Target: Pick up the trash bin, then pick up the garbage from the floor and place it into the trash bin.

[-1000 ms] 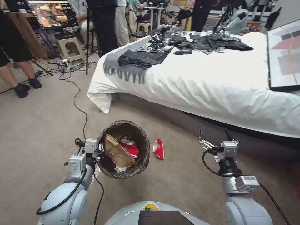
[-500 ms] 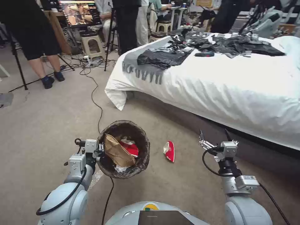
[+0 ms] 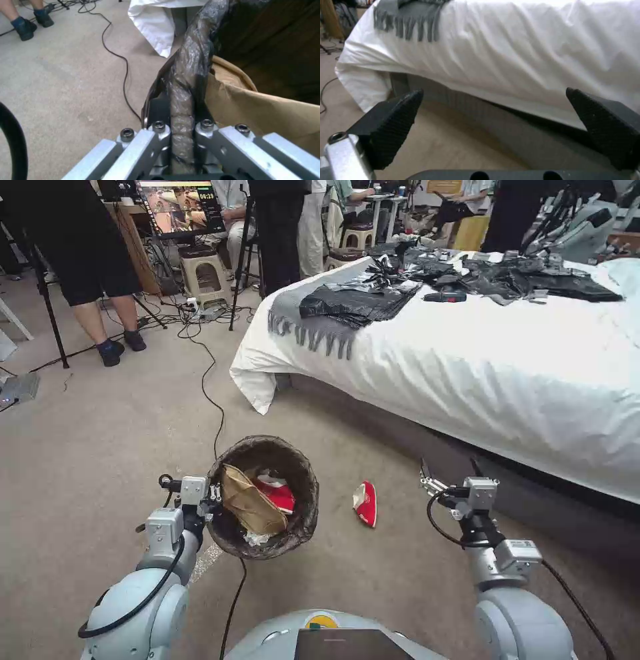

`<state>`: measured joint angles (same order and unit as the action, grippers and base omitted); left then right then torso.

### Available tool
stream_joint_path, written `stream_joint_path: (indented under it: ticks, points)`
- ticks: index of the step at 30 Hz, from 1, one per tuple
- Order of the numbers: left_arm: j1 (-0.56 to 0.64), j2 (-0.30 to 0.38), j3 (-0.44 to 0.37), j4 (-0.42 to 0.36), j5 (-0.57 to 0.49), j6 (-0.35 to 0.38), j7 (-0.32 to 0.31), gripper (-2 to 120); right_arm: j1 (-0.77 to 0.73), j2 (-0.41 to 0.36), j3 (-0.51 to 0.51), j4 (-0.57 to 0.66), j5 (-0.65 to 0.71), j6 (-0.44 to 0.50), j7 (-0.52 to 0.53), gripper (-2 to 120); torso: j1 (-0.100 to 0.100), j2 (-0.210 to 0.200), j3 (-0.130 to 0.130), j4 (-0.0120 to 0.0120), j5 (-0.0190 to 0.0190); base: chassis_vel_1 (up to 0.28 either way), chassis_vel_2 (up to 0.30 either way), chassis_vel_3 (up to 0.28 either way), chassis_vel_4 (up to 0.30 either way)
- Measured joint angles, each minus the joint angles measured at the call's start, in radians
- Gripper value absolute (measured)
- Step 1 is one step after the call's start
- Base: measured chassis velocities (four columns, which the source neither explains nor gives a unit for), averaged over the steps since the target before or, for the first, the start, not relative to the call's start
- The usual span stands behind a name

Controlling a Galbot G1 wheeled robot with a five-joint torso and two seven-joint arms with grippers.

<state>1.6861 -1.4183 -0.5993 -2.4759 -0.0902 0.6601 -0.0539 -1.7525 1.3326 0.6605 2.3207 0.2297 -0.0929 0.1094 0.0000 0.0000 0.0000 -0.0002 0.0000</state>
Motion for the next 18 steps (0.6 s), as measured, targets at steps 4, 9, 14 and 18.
stream_joint_path:
  ticks: [4,9,14,18]
  points:
    - [-0.001,-0.001,-0.001,-0.002,0.000,0.000,0.000,2,0.078,-0.048,-0.038,-0.024,0.069,-0.085,0.036,100,0.000,0.000,0.000,0.0004,0.0000,0.000,0.000,0.000,0.000]
    - [-0.002,-0.002,0.000,-0.009,0.000,-0.001,0.000,2,0.159,-0.083,-0.086,-0.067,0.126,-0.146,0.055,100,0.000,0.000,0.000,0.0003,0.0001,0.000,0.000,0.000,0.000]
    - [-0.001,-0.005,-0.001,-0.016,0.000,-0.001,0.000,2,0.250,-0.119,-0.150,-0.132,0.211,-0.213,0.070,100,0.000,0.000,0.000,0.0002,0.0000,0.000,0.000,0.000,0.000]
    - [-0.001,-0.006,-0.003,-0.019,0.000,-0.001,0.000,2,0.295,-0.141,-0.182,-0.173,0.259,-0.244,0.083,100,0.000,0.000,0.000,0.0002,0.0001,0.000,0.000,0.000,0.000]
